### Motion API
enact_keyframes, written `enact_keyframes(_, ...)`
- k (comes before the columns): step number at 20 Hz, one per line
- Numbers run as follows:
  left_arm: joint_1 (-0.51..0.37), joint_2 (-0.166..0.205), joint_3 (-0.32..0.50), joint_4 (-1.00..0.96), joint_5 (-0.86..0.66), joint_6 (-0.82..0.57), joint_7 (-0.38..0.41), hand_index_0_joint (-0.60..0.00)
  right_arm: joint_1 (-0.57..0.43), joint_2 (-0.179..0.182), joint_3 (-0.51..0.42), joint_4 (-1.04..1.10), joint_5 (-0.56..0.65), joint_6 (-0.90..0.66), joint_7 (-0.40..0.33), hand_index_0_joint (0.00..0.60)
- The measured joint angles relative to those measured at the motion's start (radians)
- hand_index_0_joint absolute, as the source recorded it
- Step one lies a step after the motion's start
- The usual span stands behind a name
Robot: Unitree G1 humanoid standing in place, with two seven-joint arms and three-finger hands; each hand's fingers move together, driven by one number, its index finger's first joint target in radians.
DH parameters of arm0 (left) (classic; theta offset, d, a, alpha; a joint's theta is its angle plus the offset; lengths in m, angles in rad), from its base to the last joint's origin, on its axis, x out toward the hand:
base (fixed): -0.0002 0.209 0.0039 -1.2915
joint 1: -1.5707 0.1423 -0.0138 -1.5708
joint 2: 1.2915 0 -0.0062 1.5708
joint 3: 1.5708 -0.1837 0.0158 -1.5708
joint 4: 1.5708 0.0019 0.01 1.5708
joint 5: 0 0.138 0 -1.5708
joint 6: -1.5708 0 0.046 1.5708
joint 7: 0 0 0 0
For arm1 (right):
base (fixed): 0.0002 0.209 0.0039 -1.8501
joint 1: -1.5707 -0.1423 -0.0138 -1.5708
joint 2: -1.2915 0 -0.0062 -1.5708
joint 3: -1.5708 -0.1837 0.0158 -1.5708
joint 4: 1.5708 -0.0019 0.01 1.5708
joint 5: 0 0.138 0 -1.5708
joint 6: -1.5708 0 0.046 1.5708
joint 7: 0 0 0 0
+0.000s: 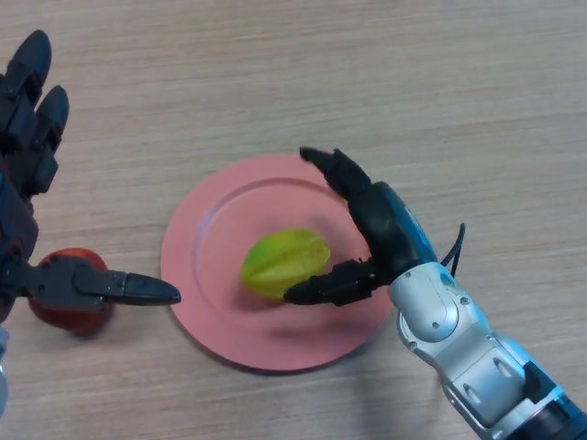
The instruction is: Pick up the yellow starfruit and place it on the plate
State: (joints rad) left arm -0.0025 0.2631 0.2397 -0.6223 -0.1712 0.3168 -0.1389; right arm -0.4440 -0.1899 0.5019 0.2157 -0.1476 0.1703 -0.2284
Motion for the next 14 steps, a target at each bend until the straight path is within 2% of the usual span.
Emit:
enact_keyframes(2,0.004,-0.001,0.000,-0.023,0.001,0.007,0.000,0.000,0.004,0.002,-0.051,-0.014,-0.004,-0.011,0.071,0.000)
enact_keyframes(5,0.010,-0.002,0.000,-0.024,0.004,0.038,0.000,0.000,0.056,0.002,-0.175,-0.105,-0.047,-0.012,0.244,0.000)
enact_keyframes(7,0.006,-0.003,-0.005,-0.028,0.003,0.062,0.002,0.000,0.123,0.002,-0.272,-0.223,-0.050,-0.007,0.353,0.000)
enact_keyframes(8,-0.011,-0.003,-0.021,-0.030,0.003,0.070,0.006,0.000,0.173,0.002,-0.334,-0.343,-0.047,0.038,0.431,0.000)
enact_keyframes(9,-0.014,-0.003,-0.032,-0.030,0.004,0.070,0.016,0.000,0.200,0.003,-0.368,-0.423,-0.038,0.077,0.479,0.000)
enact_keyframes(11,-0.016,-0.004,-0.055,-0.022,0.004,0.069,0.024,0.000,0.252,-0.004,-0.451,-0.597,0.095,0.219,0.495,0.000)
enact_keyframes(14,-0.016,-0.005,-0.057,-0.002,0.005,0.066,0.032,0.000,0.320,-0.053,-0.544,-0.719,0.183,0.330,0.495,0.000)
